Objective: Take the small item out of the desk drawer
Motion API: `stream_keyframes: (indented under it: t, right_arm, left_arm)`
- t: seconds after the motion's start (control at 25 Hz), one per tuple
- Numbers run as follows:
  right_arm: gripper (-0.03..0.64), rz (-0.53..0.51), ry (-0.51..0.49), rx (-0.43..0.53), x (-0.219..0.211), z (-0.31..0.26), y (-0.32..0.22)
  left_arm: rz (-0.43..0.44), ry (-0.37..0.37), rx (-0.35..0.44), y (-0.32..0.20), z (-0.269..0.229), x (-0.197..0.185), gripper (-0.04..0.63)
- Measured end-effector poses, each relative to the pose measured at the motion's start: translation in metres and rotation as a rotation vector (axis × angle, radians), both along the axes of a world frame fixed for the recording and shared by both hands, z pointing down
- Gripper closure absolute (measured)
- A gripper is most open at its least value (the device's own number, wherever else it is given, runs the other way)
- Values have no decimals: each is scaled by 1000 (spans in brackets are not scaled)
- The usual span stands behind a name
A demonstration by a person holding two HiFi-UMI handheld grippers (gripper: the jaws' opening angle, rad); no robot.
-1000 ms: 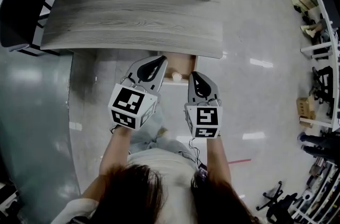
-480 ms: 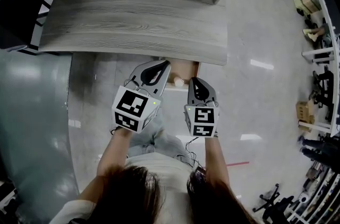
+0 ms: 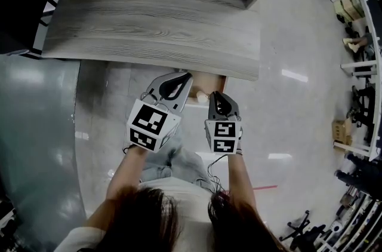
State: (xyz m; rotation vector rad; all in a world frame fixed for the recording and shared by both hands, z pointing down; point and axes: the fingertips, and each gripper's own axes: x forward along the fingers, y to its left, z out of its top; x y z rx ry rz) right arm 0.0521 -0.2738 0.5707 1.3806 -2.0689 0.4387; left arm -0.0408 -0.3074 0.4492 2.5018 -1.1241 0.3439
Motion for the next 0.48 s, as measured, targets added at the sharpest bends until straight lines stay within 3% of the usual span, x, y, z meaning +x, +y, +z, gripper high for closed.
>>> stream_keyframes:
  t: [0.48]
  right_arm:
    - [586,-14,3,-82,-1,43,-8]
  left_arm:
    - [4,-8,-32,-13,24,1,577]
